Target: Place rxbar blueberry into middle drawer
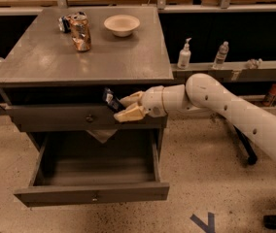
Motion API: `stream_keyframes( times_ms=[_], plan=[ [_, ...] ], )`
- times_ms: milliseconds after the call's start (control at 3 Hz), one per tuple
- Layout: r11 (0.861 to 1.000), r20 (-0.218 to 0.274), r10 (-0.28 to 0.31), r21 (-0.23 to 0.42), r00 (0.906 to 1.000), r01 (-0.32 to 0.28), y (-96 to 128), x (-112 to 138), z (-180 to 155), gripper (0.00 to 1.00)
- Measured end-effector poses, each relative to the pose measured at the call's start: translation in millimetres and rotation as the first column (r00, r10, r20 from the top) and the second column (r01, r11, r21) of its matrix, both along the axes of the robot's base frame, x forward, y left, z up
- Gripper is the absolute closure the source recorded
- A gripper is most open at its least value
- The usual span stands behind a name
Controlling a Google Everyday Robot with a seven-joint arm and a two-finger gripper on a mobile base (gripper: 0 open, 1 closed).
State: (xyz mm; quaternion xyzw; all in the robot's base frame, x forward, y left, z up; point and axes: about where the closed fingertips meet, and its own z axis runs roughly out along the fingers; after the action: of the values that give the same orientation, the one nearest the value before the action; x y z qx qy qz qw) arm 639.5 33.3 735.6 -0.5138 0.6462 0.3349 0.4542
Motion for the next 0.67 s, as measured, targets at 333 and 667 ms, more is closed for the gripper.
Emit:
stream_keyframes(
  times_ms=[333,667],
  plan=[
    [0.992,-0.038,-0.002,0.128,0.9993,0.007,-6,7,-23,1.00],
    [0.947,0.022,0.077,0.312,0.9968,-0.080,-2,5,-50,1.00]
  ],
)
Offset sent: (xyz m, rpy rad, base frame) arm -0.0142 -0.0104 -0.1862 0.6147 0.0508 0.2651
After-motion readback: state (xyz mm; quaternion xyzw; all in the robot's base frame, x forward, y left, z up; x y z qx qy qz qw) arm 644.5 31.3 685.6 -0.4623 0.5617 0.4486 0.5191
